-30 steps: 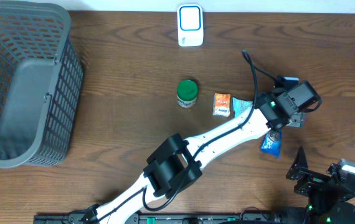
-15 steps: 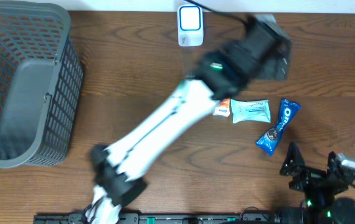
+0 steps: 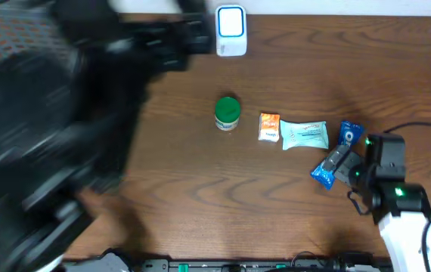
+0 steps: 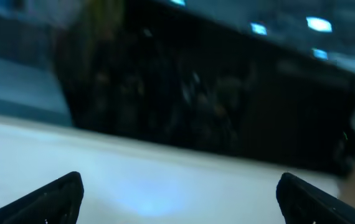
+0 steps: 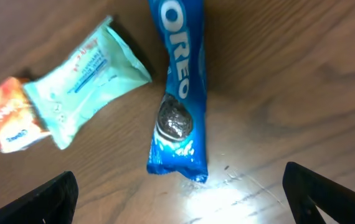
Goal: Scan the item barcode
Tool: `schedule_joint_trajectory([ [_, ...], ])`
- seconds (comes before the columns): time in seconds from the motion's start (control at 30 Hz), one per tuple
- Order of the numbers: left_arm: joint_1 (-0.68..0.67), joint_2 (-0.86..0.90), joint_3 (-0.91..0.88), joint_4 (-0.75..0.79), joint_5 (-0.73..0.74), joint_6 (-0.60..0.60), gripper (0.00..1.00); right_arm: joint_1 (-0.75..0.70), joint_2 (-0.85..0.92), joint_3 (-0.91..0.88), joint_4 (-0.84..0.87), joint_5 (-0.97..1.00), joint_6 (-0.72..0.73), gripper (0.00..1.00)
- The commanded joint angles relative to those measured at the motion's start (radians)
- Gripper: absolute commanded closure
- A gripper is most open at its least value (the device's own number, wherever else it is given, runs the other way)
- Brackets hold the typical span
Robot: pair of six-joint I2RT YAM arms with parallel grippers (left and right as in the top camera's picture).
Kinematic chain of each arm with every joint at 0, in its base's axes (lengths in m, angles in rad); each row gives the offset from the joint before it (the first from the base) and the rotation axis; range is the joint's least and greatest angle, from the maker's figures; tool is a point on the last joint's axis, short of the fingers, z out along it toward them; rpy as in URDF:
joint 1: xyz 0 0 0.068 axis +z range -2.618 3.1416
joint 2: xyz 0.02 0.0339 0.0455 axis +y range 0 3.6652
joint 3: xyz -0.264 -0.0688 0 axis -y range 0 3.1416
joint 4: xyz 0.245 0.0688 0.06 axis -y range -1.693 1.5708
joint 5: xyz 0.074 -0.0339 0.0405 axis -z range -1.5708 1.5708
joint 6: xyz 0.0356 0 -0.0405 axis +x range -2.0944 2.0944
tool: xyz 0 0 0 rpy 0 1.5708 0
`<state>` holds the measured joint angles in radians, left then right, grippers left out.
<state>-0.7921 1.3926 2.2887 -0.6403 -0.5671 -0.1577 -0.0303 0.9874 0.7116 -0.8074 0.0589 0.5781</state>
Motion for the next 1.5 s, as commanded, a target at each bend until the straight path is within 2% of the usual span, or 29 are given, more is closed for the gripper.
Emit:
schedule_joint_trajectory([
  [0.0, 0.002, -0.101, 0.008, -0.005, -0.127, 0.125, 0.01, 0.005, 0.132, 0.021, 0.034, 0.018, -0.027, 0.07],
  [0.07, 0.002, -0.14, 0.008, -0.043, -0.127, 0.14, 0.01, 0.005, 0.189, 0.021, 0.069, 0.083, -0.005, 0.13],
  [0.2, 0.002, -0.188, 0.008, -0.146, -0.132, 0.139, 0.01, 0.005, 0.278, 0.021, 0.154, 0.174, -0.018, 0.1],
  [0.3, 0.002, -0.199, 0.007, -0.215, -0.152, 0.139, 0.01, 0.005, 0.351, 0.021, 0.225, 0.183, -0.053, 0.15],
  [0.4, 0.002, -0.203, 0.006, -0.217, -0.164, 0.139, 0.01, 0.005, 0.433, 0.021, 0.296, 0.165, -0.064, 0.15],
  [0.47, 0.002, -0.203, 0.006, -0.223, -0.164, 0.14, 0.01, 0.005, 0.492, 0.021, 0.332, 0.164, -0.063, 0.2],
  [0.53, 0.002, -0.204, 0.006, -0.224, -0.168, 0.139, 0.01, 0.005, 0.536, 0.021, 0.351, 0.164, -0.063, 0.33],
  [0.57, 0.002, -0.207, 0.006, -0.227, -0.171, 0.139, 0.01, 0.005, 0.57, 0.021, 0.351, 0.173, -0.063, 0.55],
  [0.6, 0.002, -0.209, 0.006, -0.227, -0.177, 0.139, 0.02, 0.004, 0.577, 0.021, 0.349, 0.176, -0.063, 0.68],
  [0.63, 0.002, -0.214, 0.006, -0.227, -0.182, 0.139, 0.01, 0.002, 0.578, 0.021, 0.347, 0.176, -0.063, 0.77],
  [0.7, 0.002, -0.229, 0.005, -0.227, -0.183, 0.139, 0.02, -0.004, 0.57, 0.022, 0.346, 0.176, -0.063, 0.89],
  [0.9, 0.01, -0.346, -0.07, -0.197, -0.182, 0.138, 0.02, -0.091, 0.464, 0.073, 0.305, 0.206, -0.071, 0.99],
  [1.1, 0.102, -0.521, -0.261, -0.106, -0.182, 0.135, 0.01, -0.264, 0.352, 0.161, 0.306, 0.208, -0.174, 0.99],
  [1.37, 0.256, -0.642, -0.443, -0.008, -0.19, 0.135, 0.02, -0.472, 0.433, 0.164, 0.557, 0.206, -0.188, 0.99],
  [1.47, 0.307, -0.642, -0.448, 0.011, -0.274, 0.093, 0.01, -0.528, 0.517, 0.164, 0.666, 0.204, -0.214, 0.99],
])
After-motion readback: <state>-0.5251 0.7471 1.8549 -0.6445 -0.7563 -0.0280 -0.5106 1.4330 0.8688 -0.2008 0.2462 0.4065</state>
